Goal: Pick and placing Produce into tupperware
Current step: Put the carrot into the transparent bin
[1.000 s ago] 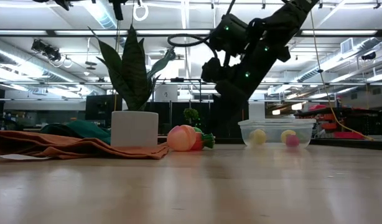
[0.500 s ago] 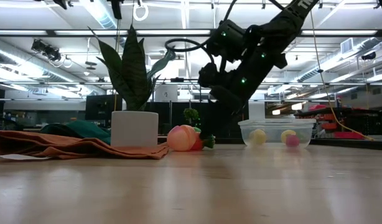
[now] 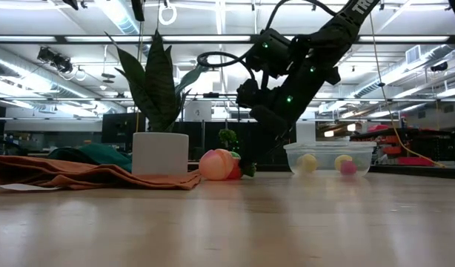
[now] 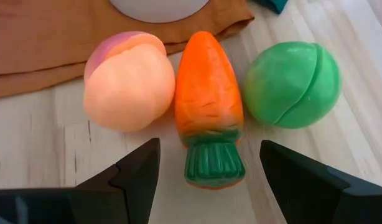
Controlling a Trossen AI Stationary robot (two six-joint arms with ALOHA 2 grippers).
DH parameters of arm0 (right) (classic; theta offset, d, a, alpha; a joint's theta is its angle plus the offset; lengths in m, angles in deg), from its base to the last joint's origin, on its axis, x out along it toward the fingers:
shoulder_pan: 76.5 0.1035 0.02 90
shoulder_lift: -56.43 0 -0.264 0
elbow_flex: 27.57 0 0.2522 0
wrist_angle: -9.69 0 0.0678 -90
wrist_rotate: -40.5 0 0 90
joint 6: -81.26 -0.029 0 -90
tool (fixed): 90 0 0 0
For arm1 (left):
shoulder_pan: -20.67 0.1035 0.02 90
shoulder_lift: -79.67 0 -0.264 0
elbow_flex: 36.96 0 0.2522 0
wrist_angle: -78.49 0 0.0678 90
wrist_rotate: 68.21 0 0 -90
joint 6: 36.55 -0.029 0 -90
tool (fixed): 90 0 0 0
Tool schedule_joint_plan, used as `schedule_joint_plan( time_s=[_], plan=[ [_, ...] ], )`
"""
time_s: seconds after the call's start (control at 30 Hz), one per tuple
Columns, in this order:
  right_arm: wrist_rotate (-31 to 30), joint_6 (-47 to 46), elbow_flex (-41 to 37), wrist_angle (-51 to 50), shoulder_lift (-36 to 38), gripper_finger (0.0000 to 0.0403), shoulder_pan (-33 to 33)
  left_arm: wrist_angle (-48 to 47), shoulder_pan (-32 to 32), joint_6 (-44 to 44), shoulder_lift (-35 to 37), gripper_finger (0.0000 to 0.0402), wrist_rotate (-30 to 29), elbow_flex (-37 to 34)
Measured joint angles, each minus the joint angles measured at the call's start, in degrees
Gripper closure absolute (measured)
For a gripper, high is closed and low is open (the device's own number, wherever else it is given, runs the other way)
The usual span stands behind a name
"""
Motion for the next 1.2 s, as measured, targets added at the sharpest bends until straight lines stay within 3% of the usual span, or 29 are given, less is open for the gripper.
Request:
schedule_joint_plan(
  time_s=[0.97, 1.2],
  plan=[
    [3.0, -1.5, 0.0, 1.1, -0.1, 0.0169, -0.2, 0.0, 0.0, 0.0, 0.0, 0.0386, 0.4, 0.0],
    [3.0, -1.5, 0.0, 1.0, -0.1, 0.0196, -0.2, 0.0, 0.0, 0.0, 0.0, 0.0396, 0.4, 0.0]
  ],
)
